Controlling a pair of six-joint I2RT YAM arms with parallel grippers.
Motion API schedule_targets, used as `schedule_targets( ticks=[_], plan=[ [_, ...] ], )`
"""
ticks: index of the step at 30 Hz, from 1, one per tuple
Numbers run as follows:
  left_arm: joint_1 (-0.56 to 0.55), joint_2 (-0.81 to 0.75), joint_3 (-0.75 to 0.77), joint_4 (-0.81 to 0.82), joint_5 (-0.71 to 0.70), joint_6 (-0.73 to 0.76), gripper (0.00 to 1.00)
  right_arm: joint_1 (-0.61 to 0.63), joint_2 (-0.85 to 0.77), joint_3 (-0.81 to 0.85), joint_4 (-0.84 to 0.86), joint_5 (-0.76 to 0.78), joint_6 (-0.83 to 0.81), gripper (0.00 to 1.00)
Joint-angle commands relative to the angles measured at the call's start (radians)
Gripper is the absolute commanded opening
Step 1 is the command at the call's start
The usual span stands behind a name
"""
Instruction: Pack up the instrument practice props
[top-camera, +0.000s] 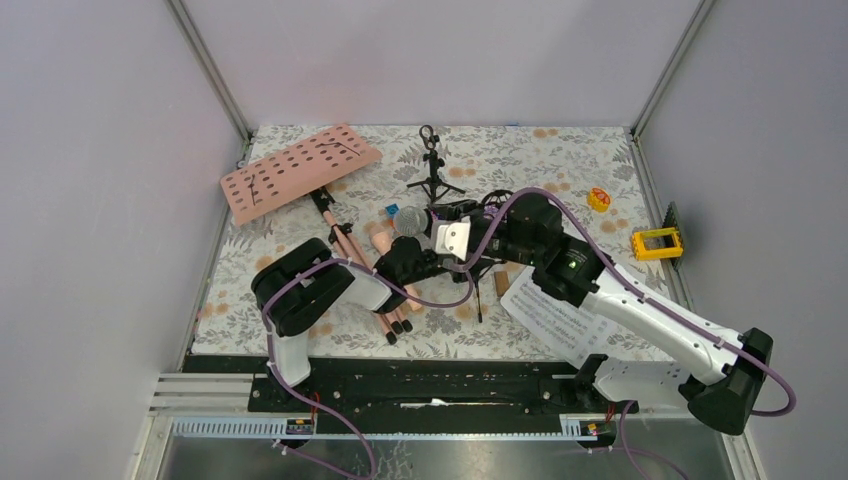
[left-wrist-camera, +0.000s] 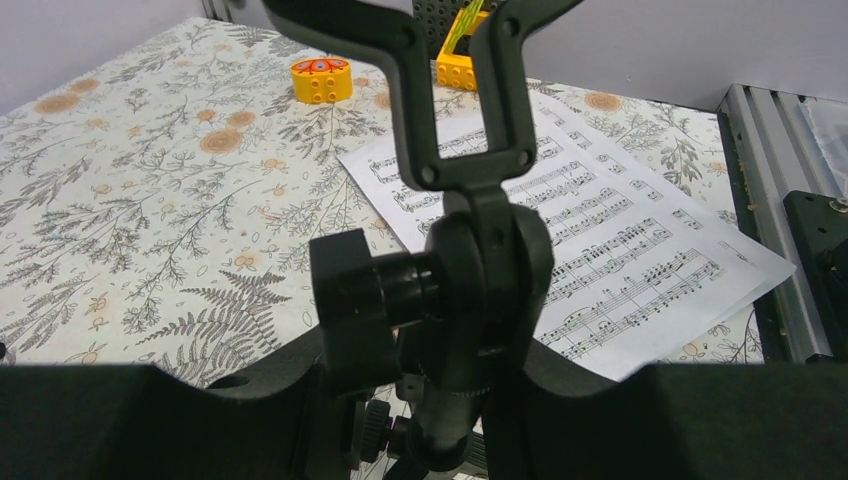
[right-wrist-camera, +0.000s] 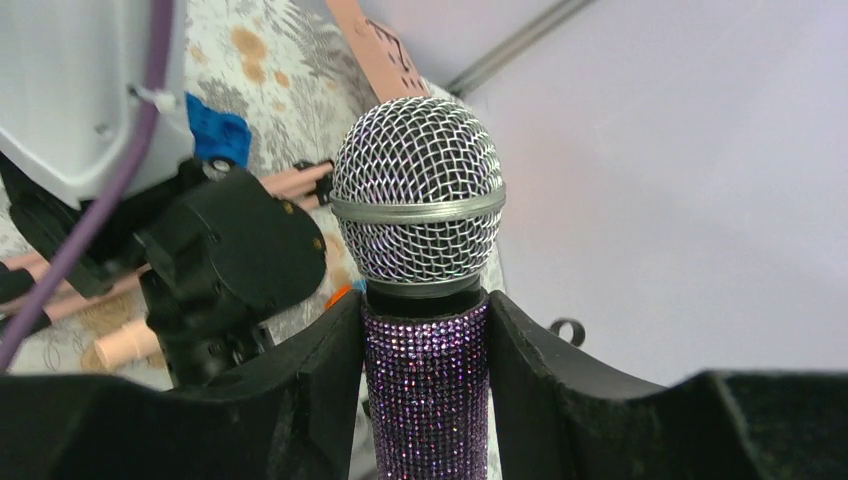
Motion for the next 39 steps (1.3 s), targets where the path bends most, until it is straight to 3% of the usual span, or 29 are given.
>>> schedule_targets(
  ticks=[1, 11, 16, 19, 27, 37, 38, 39],
  plan=[
    [-0.029, 0.032, 0.023, -0.133, 0.030, -0.015, 0.00, 0.085, 0.028, 0.100, 0.073, -0.018, -0.015, 0.00],
    [-0.029, 0.036, 0.033, -0.141, 0.027, -0.021, 0.00, 0.143, 0.021, 0.139, 0.166, 0.046, 0.086, 0.00],
    [-0.023, 0.060, 0.108, -0.125, 0.041, -0.051, 0.00, 0.146, -0.082, 0.121, 0.256, 0.238, 0.267, 0.00],
    [-0.007, 0.102, 0.213, -0.132, 0.064, -0.069, 0.00, 0.146, -0.170, 0.088, 0.233, 0.363, 0.324, 0.00],
    [0.078, 0.333, 0.519, -0.074, 0.070, -0.122, 0.00, 0.146, -0.371, 0.003, 0.032, 0.424, 0.350, 0.00],
    [0.135, 0.661, 1.123, -0.438, 0.022, -0.024, 0.00, 0.145, -0.500, -0.066, -0.127, 0.521, 0.418, 0.00],
    [0.138, 0.686, 1.172, -0.464, 0.017, -0.020, 0.02, 0.146, -0.513, -0.072, -0.136, 0.520, 0.425, 0.00],
    [0.143, 0.704, 1.205, -0.479, 0.012, -0.021, 0.11, 0.145, -0.531, -0.082, -0.140, 0.520, 0.435, 0.00]
  ],
)
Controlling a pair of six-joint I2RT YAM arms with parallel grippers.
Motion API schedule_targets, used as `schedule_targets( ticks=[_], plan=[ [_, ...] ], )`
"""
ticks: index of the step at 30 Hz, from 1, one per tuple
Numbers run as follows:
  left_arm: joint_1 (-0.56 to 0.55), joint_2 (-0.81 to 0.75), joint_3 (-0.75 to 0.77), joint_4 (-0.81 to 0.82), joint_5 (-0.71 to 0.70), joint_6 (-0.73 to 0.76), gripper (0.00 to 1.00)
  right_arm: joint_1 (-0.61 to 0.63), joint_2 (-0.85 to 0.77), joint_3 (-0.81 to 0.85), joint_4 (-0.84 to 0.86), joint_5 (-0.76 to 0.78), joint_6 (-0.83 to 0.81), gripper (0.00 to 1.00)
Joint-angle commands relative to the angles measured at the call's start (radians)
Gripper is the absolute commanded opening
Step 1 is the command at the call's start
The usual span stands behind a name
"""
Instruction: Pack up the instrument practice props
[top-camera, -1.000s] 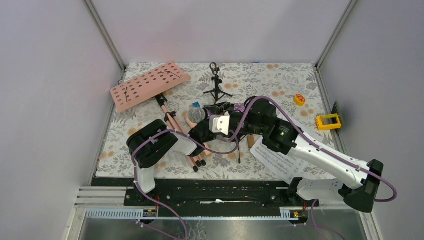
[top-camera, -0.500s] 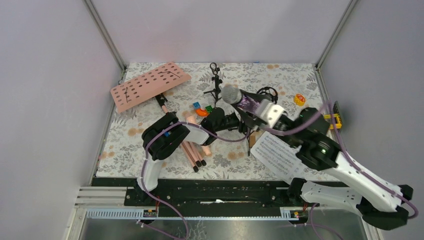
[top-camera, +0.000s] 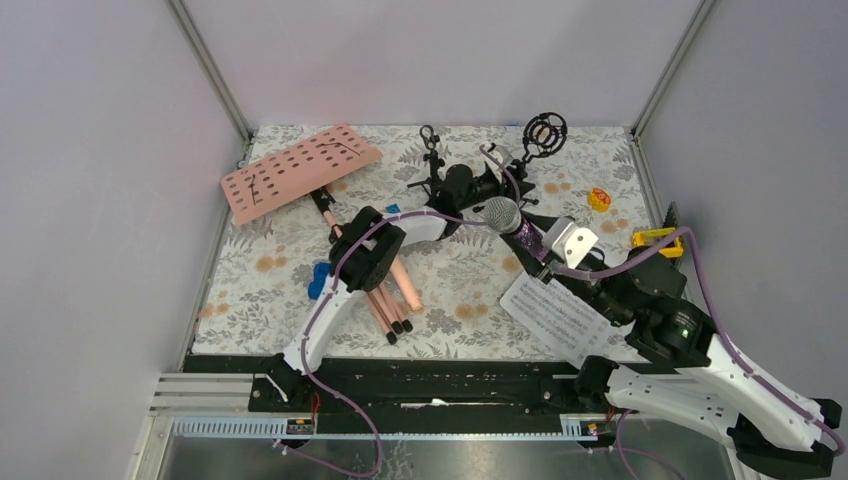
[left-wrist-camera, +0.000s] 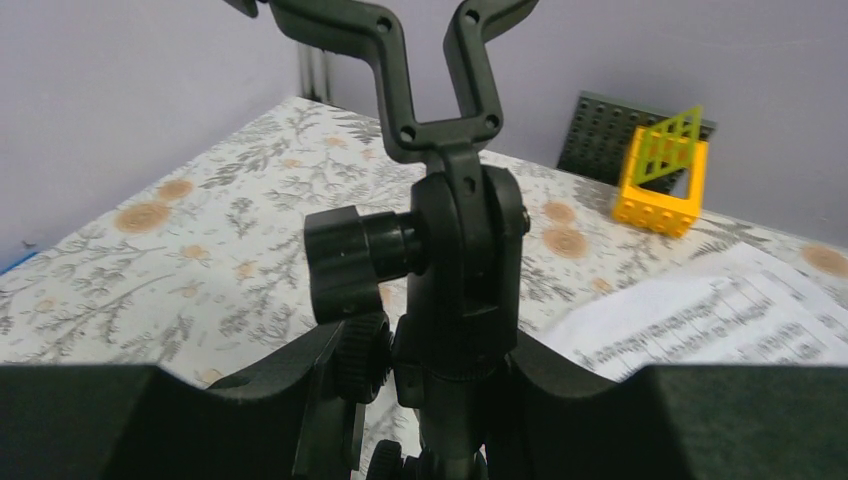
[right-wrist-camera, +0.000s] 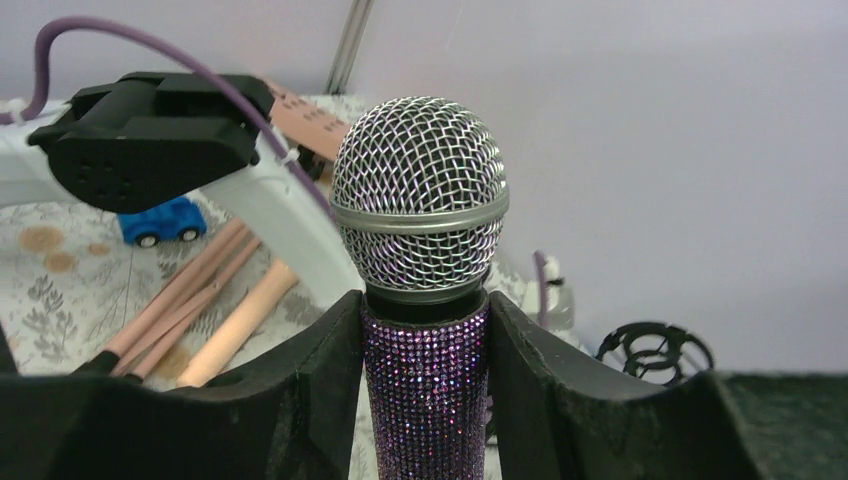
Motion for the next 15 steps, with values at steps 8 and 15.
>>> schedule_targets(
  ticks=[8, 15],
  plan=[
    [0.018, -0.022, 0.004, -0.033, -0.007, 0.002, 0.70, 0.005, -0.125, -0.038, 0.022, 0.154, 0.141, 0.00],
    [0.010, -0.231, -0.246, 0.142, 0.061, -0.110, 0.96, 0.005, -0.136, 0.008, 0.019, 0.360, 0.408, 0.01]
  ],
)
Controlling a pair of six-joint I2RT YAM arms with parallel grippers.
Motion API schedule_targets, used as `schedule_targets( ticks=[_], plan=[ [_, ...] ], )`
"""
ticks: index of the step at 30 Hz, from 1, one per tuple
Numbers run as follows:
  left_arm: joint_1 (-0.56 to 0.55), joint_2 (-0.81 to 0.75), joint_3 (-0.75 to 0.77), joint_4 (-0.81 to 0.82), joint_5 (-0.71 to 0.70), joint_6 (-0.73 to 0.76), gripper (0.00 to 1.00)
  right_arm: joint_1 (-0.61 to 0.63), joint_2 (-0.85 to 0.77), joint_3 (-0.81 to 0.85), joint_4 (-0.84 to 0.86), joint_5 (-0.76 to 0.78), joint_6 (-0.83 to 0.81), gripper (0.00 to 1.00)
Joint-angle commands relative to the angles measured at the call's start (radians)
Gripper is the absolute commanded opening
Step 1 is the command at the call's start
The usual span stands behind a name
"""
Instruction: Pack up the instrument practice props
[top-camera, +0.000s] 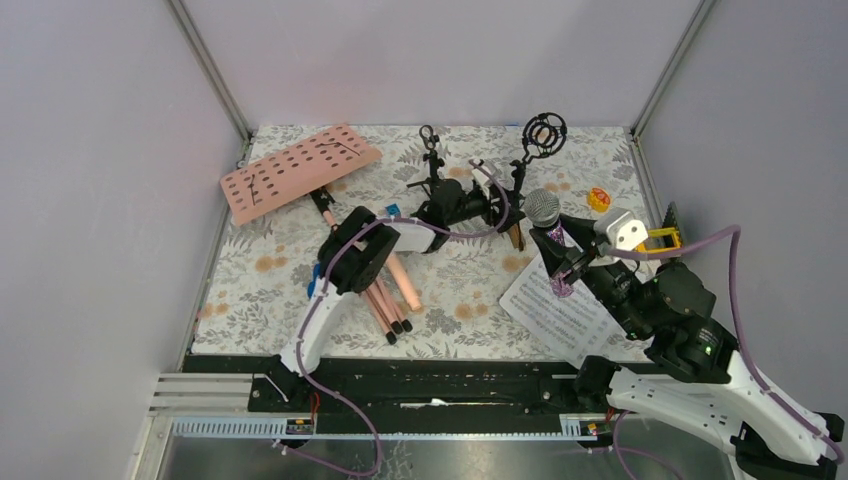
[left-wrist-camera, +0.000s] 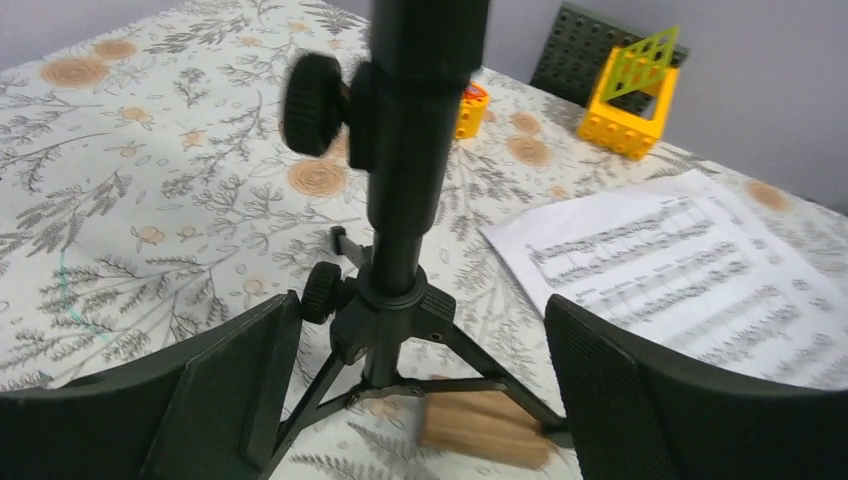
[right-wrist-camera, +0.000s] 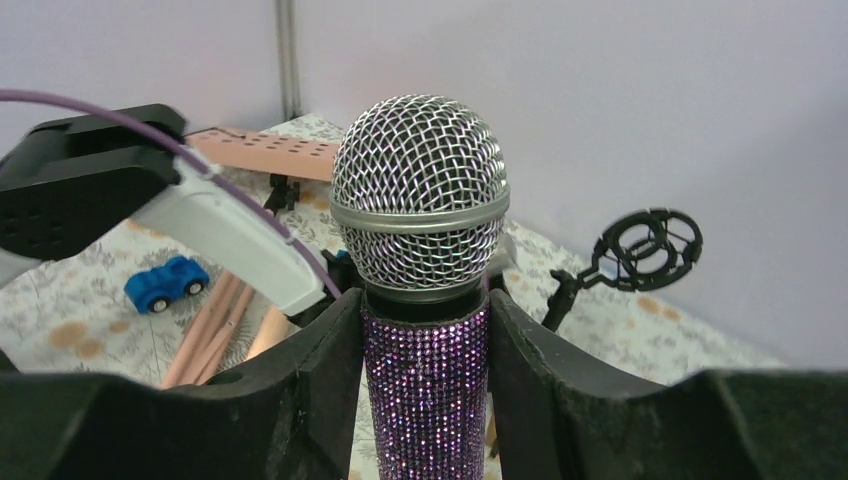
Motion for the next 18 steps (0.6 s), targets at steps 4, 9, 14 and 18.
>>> schedule_targets(
  ticks=[4, 9, 14, 18],
  plan=[
    [-0.020, -0.309, -0.207, 0.169, 0.004, -0.109, 0.99, 0.004, 0.012, 0.098, -0.020, 0.225, 0.288, 0.03],
    [-0.024, -0.465, -0.436, 0.292, -0.039, -0.270, 0.99, 0.004, 0.033, 0.119, -0.079, 0.291, 0.412, 0.13],
    [-0.062, -0.697, -0.652, 0.139, -0.157, -0.225, 0.99, 0.004, 0.074, 0.131, -0.131, 0.311, 0.473, 0.07],
    [-0.098, -0.911, -0.746, -0.269, -0.328, -0.224, 0.99, 0.004, 0.157, 0.147, -0.215, 0.249, 0.500, 0.04]
  ],
)
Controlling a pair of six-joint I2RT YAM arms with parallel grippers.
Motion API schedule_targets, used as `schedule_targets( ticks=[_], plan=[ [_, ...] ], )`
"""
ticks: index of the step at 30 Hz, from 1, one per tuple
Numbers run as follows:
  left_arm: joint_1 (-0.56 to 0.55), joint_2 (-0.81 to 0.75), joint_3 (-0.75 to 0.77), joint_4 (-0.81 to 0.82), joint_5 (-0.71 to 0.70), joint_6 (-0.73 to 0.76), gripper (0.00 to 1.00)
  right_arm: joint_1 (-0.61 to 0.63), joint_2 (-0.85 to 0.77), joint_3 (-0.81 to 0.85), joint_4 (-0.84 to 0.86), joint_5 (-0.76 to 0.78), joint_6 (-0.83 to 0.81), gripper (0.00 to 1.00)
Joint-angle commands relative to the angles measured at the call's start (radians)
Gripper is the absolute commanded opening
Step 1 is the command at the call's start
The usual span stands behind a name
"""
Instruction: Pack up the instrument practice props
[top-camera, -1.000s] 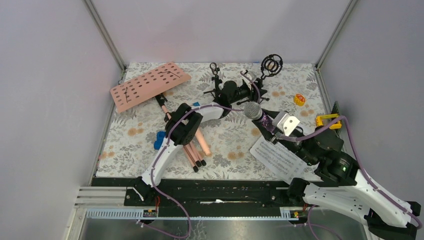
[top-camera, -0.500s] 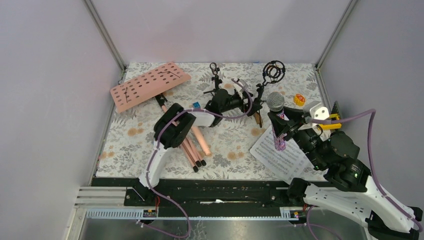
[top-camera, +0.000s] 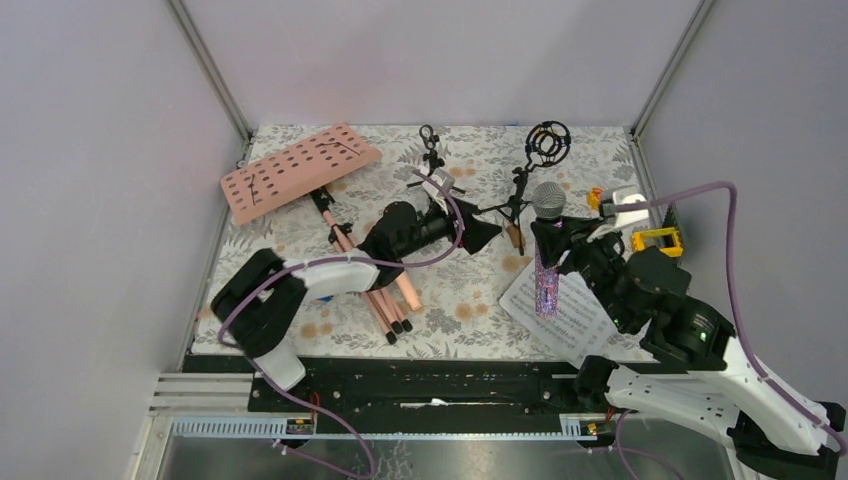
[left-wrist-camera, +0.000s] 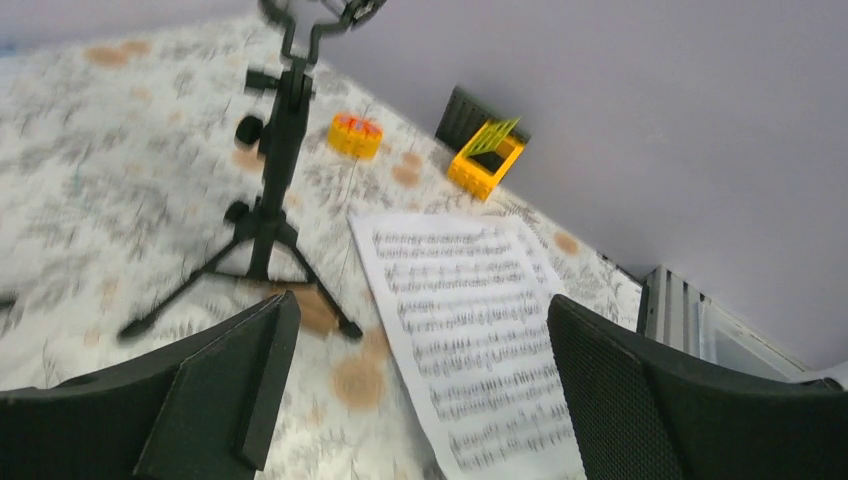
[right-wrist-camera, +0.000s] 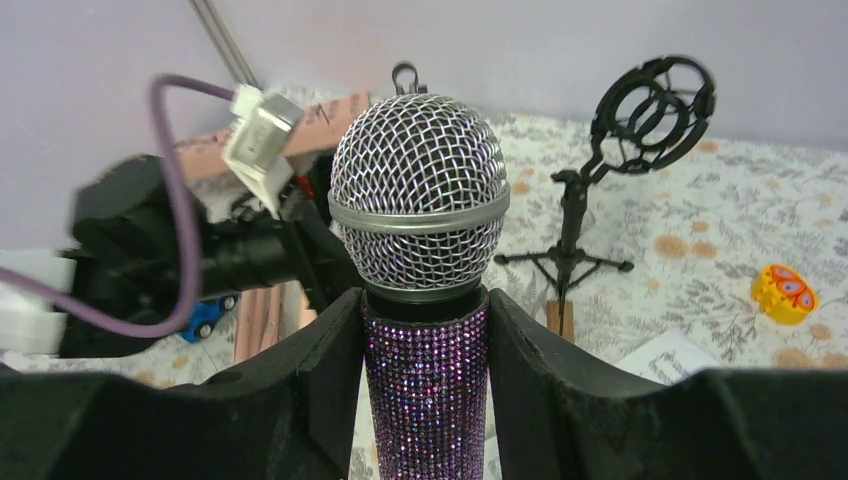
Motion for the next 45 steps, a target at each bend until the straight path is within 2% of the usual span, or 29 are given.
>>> schedule_targets(
  ticks=[1, 5, 8, 13, 18, 20, 24, 33, 39, 45],
  plan=[
    [-0.035, -0.241, -0.086, -0.419, -0.220, -0.020, 0.99, 0.004, 0.096, 0.051, -0.062, -0.033, 0.079, 0.04],
    [-0.037, -0.510, -0.202, -0.741, -0.347, -0.104, 0.99, 0.004, 0.234, 0.031, -0.095, -0.062, 0.162, 0.02],
    [-0.037, -0.730, -0.230, -1.014, -0.416, -0.138, 0.99, 0.004, 0.345, 0.002, -0.024, -0.170, 0.163, 0.01],
    [-0.035, -1.074, -0.151, -1.361, -0.575, -0.091, 0.99, -0.002, 0.561, -0.017, 0.134, -0.259, 0.143, 0.00],
    [-0.037, -1.201, -0.039, -1.572, -0.777, -0.030, 0.99, -0.060, 0.826, 0.070, 0.185, -0.388, 0.078, 0.00],
    [-0.036, -1.212, -0.026, -1.614, -0.839, -0.009, 0.99, -0.083, 0.913, 0.106, 0.206, -0.438, 0.040, 0.03],
    [-0.037, -1.214, -0.047, -1.649, -0.900, -0.003, 0.99, -0.098, 1.060, 0.148, 0.281, -0.432, 0.004, 0.03],
    [-0.035, -1.210, -0.094, -1.641, -0.906, -0.002, 0.99, -0.141, 1.368, 0.401, 0.261, -0.490, 0.011, 0.05],
    [-0.036, -1.191, -0.095, -1.641, -0.903, 0.003, 0.99, -0.153, 1.525, 0.570, 0.168, -0.431, 0.006, 0.24],
    [-0.036, -1.175, -0.094, -1.641, -0.896, 0.006, 0.99, -0.172, 1.573, 0.604, 0.147, -0.417, 0.043, 0.42]
  ],
)
